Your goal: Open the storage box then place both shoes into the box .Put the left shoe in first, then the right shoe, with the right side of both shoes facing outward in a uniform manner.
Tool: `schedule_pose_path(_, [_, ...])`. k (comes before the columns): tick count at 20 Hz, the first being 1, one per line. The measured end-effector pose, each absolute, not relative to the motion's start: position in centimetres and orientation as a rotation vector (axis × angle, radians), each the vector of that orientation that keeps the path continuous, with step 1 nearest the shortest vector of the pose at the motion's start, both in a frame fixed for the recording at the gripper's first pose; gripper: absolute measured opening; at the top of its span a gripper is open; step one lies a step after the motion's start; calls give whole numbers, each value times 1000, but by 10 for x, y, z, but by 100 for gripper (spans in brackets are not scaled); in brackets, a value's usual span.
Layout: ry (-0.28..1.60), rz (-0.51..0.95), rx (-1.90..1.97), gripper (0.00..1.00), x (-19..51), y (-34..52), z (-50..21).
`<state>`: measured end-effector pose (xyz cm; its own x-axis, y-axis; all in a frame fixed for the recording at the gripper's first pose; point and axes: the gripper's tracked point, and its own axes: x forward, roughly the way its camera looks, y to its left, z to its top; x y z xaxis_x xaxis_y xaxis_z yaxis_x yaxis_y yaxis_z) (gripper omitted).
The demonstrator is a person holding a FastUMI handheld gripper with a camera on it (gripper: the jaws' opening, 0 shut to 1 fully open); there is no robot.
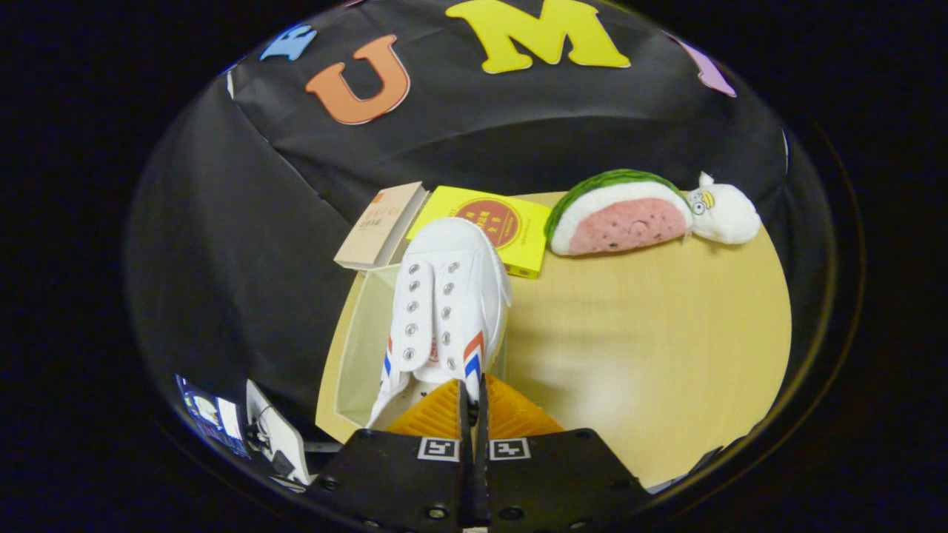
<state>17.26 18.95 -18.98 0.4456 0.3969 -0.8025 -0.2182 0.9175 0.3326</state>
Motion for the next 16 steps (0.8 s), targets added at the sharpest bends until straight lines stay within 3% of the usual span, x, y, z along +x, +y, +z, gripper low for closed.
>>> schedule_pose_path(6, [1062,254,100,0,177,249,-242])
schedule_pose_path(16, [1045,58,-54,0,193,260,-309])
